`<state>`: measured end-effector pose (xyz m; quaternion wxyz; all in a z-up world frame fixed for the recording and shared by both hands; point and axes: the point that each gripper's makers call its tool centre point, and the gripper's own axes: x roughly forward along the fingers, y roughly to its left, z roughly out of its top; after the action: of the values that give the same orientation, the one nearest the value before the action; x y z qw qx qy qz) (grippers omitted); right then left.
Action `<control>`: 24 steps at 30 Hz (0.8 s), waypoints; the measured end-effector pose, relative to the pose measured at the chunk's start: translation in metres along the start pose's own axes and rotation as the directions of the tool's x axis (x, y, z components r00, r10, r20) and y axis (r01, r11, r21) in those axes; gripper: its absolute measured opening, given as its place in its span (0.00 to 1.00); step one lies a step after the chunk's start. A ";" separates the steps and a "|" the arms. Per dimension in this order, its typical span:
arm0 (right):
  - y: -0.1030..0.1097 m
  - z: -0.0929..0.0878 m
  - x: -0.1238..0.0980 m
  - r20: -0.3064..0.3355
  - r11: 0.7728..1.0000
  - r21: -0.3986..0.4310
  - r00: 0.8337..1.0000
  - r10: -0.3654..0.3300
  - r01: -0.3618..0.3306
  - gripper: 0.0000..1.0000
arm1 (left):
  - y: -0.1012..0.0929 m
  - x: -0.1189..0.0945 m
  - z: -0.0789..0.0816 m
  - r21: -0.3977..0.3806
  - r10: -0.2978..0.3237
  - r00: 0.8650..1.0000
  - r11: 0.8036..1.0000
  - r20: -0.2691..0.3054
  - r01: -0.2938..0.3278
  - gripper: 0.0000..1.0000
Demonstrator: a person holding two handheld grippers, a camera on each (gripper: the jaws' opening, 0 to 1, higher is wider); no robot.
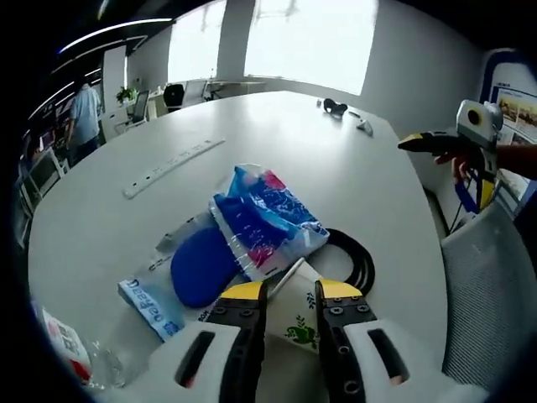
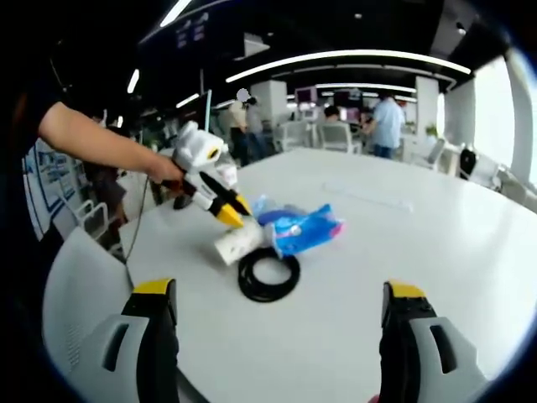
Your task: Arrange the tabletop items into an orderly group along one side of the table until the central work area is clear of visible clutter.
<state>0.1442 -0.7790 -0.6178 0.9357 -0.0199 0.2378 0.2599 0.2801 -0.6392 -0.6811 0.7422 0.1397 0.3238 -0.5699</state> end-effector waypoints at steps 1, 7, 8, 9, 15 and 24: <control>0.000 0.000 0.000 0.002 1.000 0.004 1.000 0.000 0.000 1.00 | -0.001 0.000 0.000 -0.005 -0.010 1.000 1.000 -0.003 0.010 0.19; -0.002 0.000 0.002 -0.001 1.000 0.015 1.000 -0.002 0.002 1.00 | -0.003 -0.004 -0.006 -0.018 -0.072 0.997 0.997 -0.031 0.072 0.18; -0.002 0.000 0.003 -0.003 1.000 0.014 1.000 -0.002 0.002 1.00 | -0.004 -0.005 -0.008 -0.018 -0.086 0.996 0.996 -0.036 0.085 0.18; -0.002 0.000 0.003 -0.005 1.000 0.013 1.000 -0.002 0.002 1.00 | -0.004 -0.005 -0.009 -0.019 -0.092 0.995 0.996 -0.038 0.091 0.18; -0.004 0.000 0.003 -0.004 1.000 0.021 1.000 -0.003 0.003 1.00 | -0.010 -0.004 -0.014 -0.085 -0.163 0.985 0.984 -0.063 0.157 0.19; -0.005 -0.003 0.003 -0.010 1.000 0.026 1.000 -0.004 0.004 0.99 | -0.025 -0.003 -0.022 -0.133 -0.241 0.965 0.965 -0.101 0.227 0.19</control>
<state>0.1479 -0.7820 -0.6223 0.9352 -0.0093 0.2455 0.2549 0.2497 -0.6324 -0.6915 0.6566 0.0881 0.4144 -0.6240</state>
